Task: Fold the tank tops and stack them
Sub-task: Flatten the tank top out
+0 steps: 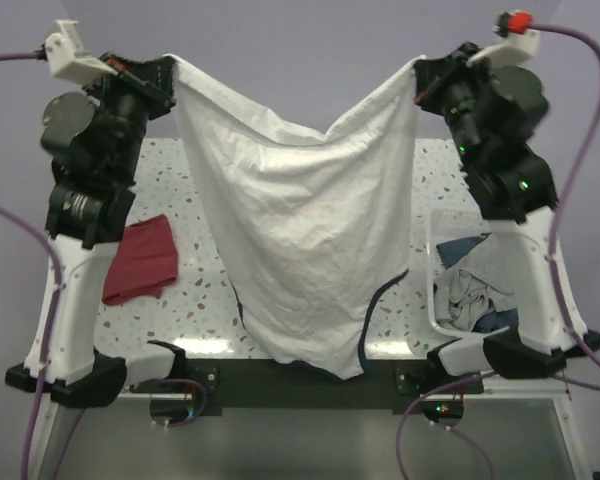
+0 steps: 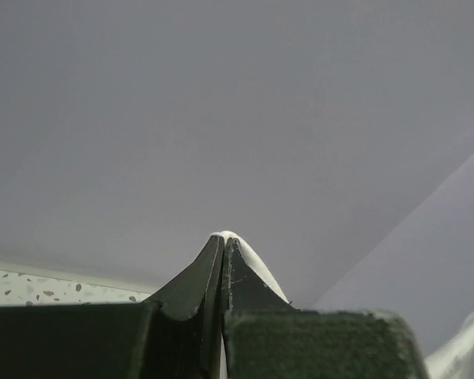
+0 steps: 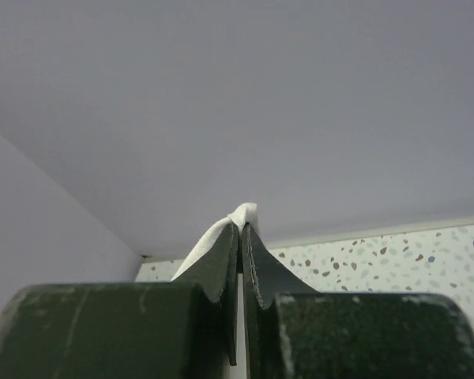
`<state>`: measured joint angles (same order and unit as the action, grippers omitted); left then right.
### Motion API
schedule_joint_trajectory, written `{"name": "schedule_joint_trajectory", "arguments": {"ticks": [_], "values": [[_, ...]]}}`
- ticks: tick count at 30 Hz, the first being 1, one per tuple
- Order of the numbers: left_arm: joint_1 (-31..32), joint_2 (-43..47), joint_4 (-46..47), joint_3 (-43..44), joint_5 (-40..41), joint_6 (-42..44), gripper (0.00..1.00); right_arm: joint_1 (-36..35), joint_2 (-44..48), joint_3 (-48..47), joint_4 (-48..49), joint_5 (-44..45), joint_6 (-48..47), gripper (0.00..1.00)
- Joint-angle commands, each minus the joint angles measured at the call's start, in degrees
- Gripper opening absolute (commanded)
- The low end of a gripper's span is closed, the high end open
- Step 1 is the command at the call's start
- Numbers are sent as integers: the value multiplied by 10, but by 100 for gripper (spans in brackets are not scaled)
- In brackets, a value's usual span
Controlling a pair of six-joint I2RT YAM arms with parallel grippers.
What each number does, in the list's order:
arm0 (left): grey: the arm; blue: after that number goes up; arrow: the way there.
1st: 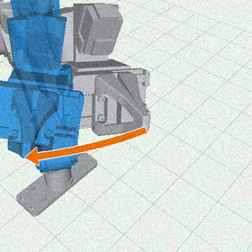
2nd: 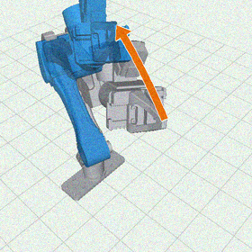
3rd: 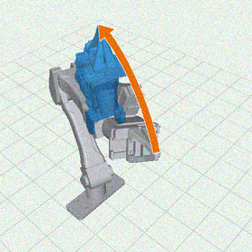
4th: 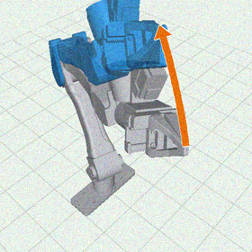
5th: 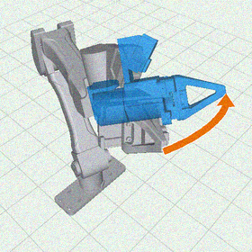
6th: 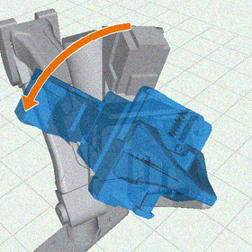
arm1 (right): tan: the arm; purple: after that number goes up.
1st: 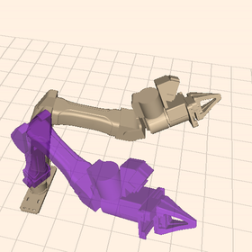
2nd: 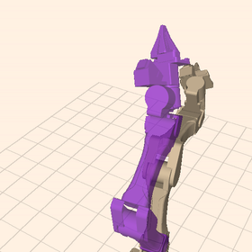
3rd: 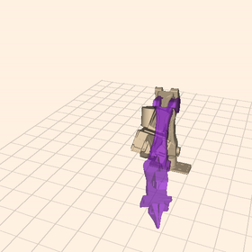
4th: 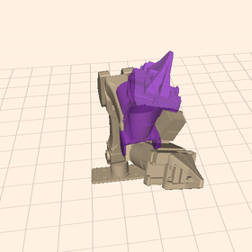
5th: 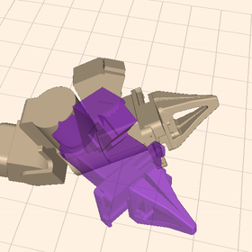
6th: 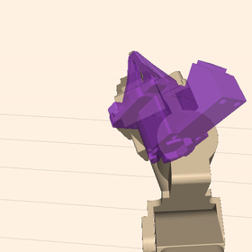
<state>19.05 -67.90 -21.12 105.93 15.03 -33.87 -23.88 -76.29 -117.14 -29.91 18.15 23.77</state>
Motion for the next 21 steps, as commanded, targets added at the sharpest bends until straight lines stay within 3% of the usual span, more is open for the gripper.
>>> {"name": "schedule_joint_trajectory", "arguments": {"ticks": [1,4,8,10,15,19,21], "values": [[-73,-94,103,-12,-107,-17,0,8,-98,-4,59,-41,-17,0],[-92,-195,133,59,-166,-17,0,21,-198,-86,58,-65,-8,0],[-110,-342,112,319,-246,-22,0,28,-295,-265,53,-73,-11,0],[-125,-391,127,383,-278,-43,0,33,-314,-306,66,-71,-13,0],[-185,-328,256,320,-308,-81,0,42,-256,-256,127,-46,-32,0],[-206,-292,256,261,-324,-88,0,45,-198,-160,140,-30,-39,0],[-208,-256,259,186,-330,-87,0,46,-155,-71,151,-26,-36,0]]}}
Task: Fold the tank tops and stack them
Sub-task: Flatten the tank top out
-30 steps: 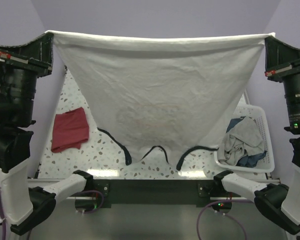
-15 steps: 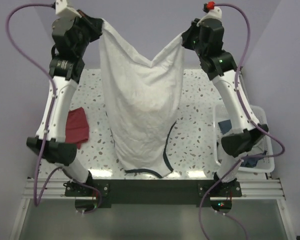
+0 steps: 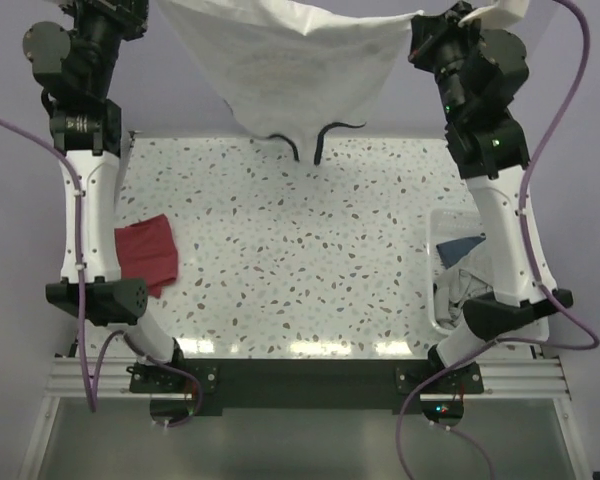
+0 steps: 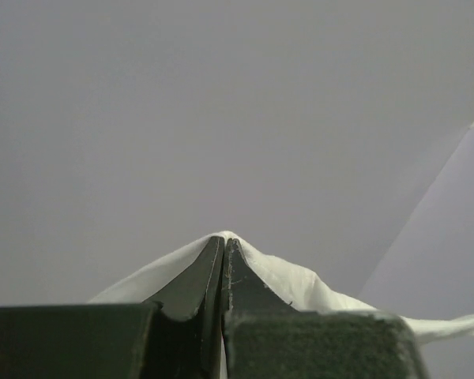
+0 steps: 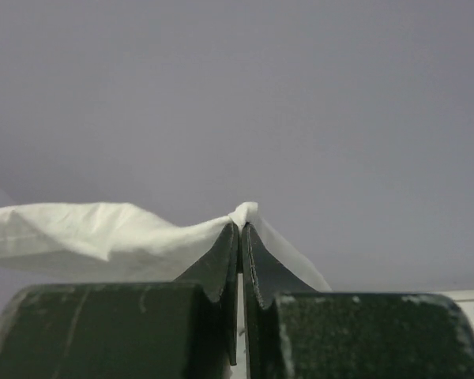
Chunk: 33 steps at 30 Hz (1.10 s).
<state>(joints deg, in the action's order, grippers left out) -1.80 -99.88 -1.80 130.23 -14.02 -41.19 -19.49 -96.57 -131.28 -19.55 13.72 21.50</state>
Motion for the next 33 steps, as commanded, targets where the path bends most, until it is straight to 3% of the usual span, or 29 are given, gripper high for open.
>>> {"name": "schedule_joint_trajectory", "arguments": {"ticks": [1,6,16,22,26,33], "values": [[0,79,71,-124,-41,-13,0,3,62,103,62,25,-13,0],[-2,201,90,-342,-34,-17,0,8,155,312,74,34,10,0],[0,387,86,-863,-92,-67,0,9,323,722,-17,20,107,0],[7,478,-31,-1002,-97,-43,0,8,389,841,-108,-6,135,0],[39,515,-129,-1041,-66,-35,0,8,443,887,-159,-41,158,0],[57,558,-217,-1085,-27,-44,0,8,527,955,-223,-69,195,0]]}}
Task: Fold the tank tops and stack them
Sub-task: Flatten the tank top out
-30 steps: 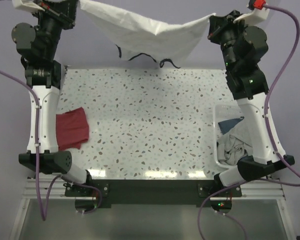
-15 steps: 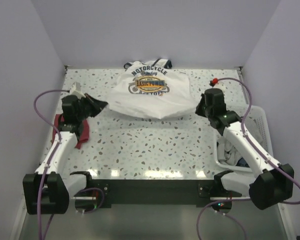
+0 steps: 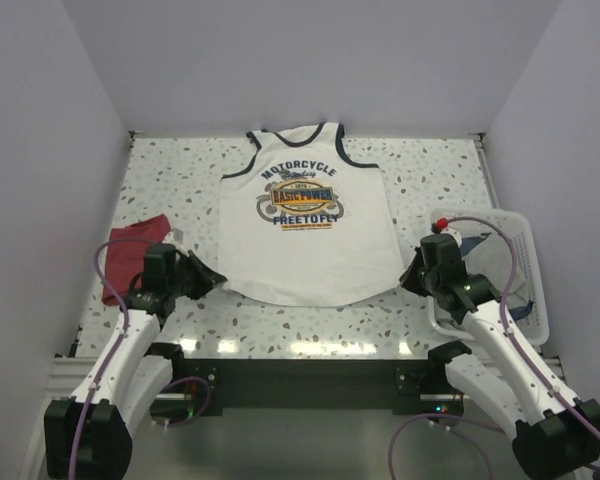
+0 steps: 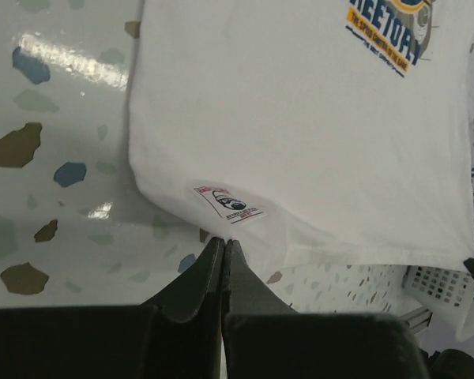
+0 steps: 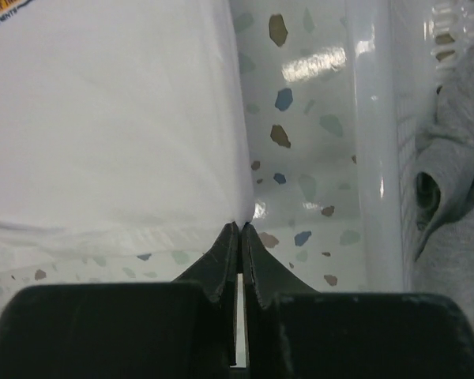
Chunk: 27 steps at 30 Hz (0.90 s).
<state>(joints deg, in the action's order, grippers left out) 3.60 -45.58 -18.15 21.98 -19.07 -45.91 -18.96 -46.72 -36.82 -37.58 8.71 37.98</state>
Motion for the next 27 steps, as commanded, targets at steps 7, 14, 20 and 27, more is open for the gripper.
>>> {"name": "schedule_joint_trajectory", "arguments": {"ticks": [7,14,20,27], "values": [[3,45,-130,7,48,8,0,2,51,10,-94,-22,59,0],[3,39,-144,17,39,23,5,2,37,-13,-118,-5,63,18],[3,34,-162,39,13,48,36,3,30,-48,-134,16,43,42],[2,56,-204,145,48,76,52,-15,-4,-42,-52,-68,4,49]]}}
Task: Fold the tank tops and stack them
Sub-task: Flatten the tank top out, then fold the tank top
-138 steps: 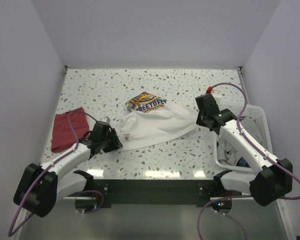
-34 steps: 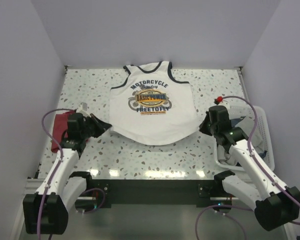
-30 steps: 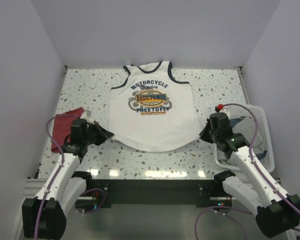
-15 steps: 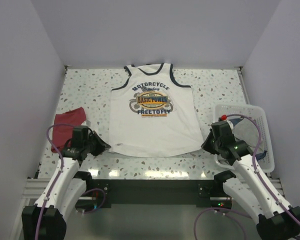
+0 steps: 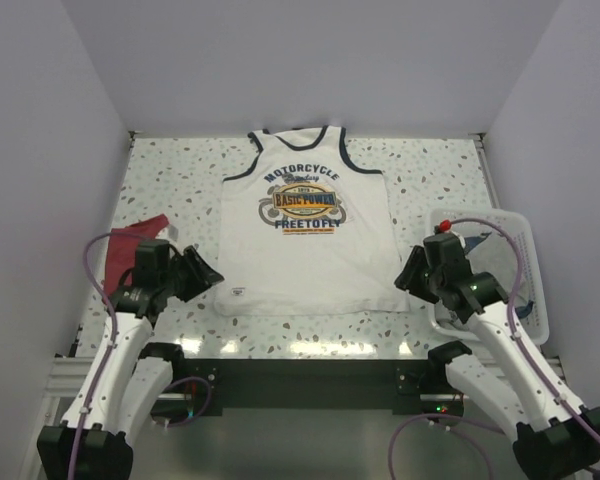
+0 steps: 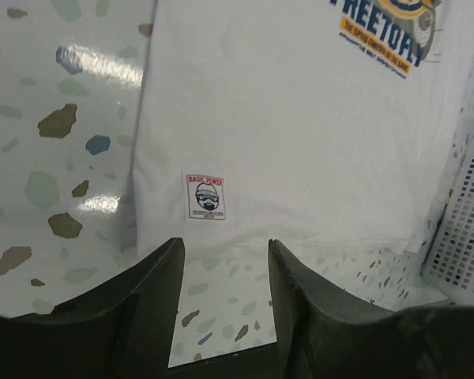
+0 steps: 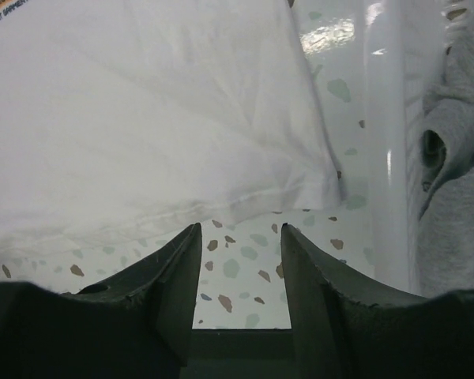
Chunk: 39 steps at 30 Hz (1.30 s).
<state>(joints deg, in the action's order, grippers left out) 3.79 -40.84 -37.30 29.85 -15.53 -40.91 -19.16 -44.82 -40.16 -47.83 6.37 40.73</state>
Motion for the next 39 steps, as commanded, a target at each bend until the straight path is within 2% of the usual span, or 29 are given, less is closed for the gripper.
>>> {"name": "schedule_joint_trajectory", "arguments": {"ticks": [1,2,5,6,11,13,16,20,23,30,39], "values": [[0,1,-20,79,26,29,52,-27,-31,-8,62,-44,-19,49],[0,-5,-22,93,36,32,52,-48,-39,-10,70,-21,-5,48],[0,-41,16,123,53,37,54,-192,-90,-37,110,43,33,47],[-1,-59,34,128,52,34,54,-219,-107,-55,124,50,42,47],[-5,-253,170,204,49,35,50,-383,-274,-148,174,115,59,42],[-5,-342,191,245,71,44,46,-411,-346,-198,201,123,55,36],[-15,-410,196,303,98,44,46,-466,-441,-278,223,131,44,32],[-52,-427,176,354,105,53,46,-546,-551,-419,207,151,21,30],[-87,-404,151,376,110,55,48,-582,-630,-500,189,160,8,29],[-157,-346,131,406,85,29,48,-611,-743,-604,165,174,-5,29],[-171,-324,132,463,42,7,48,-614,-862,-736,111,231,-27,29]]}}
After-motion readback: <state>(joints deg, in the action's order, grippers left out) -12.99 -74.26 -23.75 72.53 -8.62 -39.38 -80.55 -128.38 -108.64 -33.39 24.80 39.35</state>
